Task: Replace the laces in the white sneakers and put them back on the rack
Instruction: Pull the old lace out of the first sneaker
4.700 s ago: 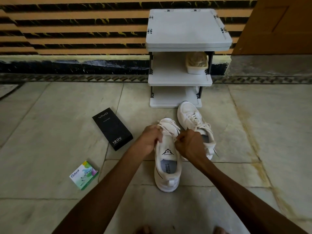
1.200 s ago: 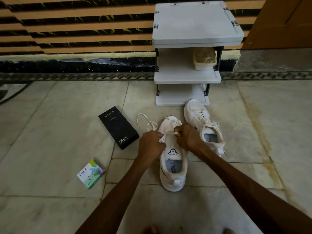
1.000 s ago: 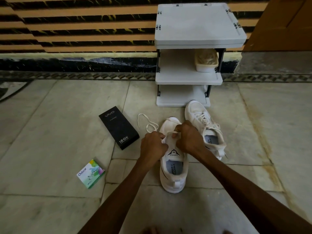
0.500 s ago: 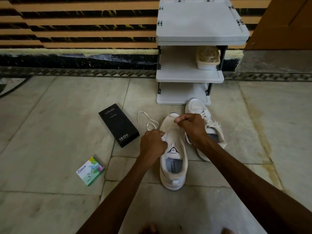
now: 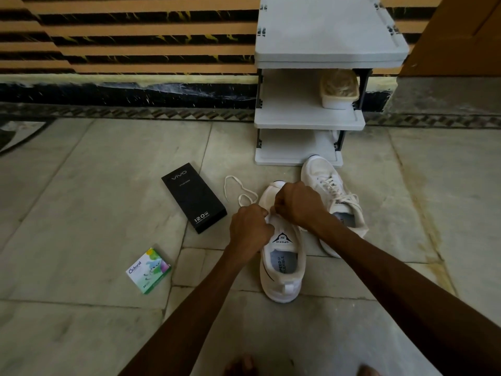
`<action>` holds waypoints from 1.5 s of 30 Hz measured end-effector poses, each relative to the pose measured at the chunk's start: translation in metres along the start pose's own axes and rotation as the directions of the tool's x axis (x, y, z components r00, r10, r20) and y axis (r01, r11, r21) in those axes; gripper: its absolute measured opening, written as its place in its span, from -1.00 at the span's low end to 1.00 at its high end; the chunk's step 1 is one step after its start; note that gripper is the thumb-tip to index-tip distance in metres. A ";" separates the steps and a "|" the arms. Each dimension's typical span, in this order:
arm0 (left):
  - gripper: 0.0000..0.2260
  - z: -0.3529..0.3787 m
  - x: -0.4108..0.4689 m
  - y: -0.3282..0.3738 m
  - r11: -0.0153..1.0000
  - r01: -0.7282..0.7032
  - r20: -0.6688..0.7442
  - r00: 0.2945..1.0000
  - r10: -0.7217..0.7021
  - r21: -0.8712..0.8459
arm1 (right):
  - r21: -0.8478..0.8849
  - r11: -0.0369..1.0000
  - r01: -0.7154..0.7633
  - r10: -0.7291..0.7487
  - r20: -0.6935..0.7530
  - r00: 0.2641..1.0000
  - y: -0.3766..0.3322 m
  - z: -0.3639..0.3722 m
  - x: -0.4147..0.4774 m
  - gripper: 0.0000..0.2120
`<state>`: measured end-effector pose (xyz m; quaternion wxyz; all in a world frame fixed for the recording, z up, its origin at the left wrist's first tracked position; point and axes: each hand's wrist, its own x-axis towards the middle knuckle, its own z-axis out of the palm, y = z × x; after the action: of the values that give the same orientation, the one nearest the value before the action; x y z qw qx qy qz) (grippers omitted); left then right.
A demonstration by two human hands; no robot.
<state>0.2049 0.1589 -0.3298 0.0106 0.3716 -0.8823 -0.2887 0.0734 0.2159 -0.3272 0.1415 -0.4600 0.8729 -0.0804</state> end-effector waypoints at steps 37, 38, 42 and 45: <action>-0.80 0.005 -0.004 0.002 0.999 0.047 0.022 0.999 -0.046 -0.028 | -0.283 0.942 0.180 -0.211 -0.082 0.974 0.000 0.000 -0.010 -0.81; -0.78 0.004 -0.005 0.002 0.998 0.047 0.026 0.999 -0.046 -0.038 | -0.336 0.920 0.204 -0.237 -0.060 0.970 -0.001 -0.001 -0.011 -0.77; -0.77 0.005 -0.005 0.001 0.996 0.059 0.035 0.998 -0.056 -0.070 | -0.520 0.817 0.249 -0.267 0.040 0.963 -0.006 -0.007 -0.012 -0.60; -0.87 0.004 -0.002 0.000 0.994 0.070 0.041 0.997 -0.067 -0.081 | -0.490 0.854 0.173 -0.219 -0.037 0.975 -0.004 -0.022 -0.009 -0.62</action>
<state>0.2056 0.1626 -0.3329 -0.0007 0.3954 -0.8563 -0.3321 0.0745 0.2213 -0.3035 -0.0270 -0.5629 0.8193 0.1055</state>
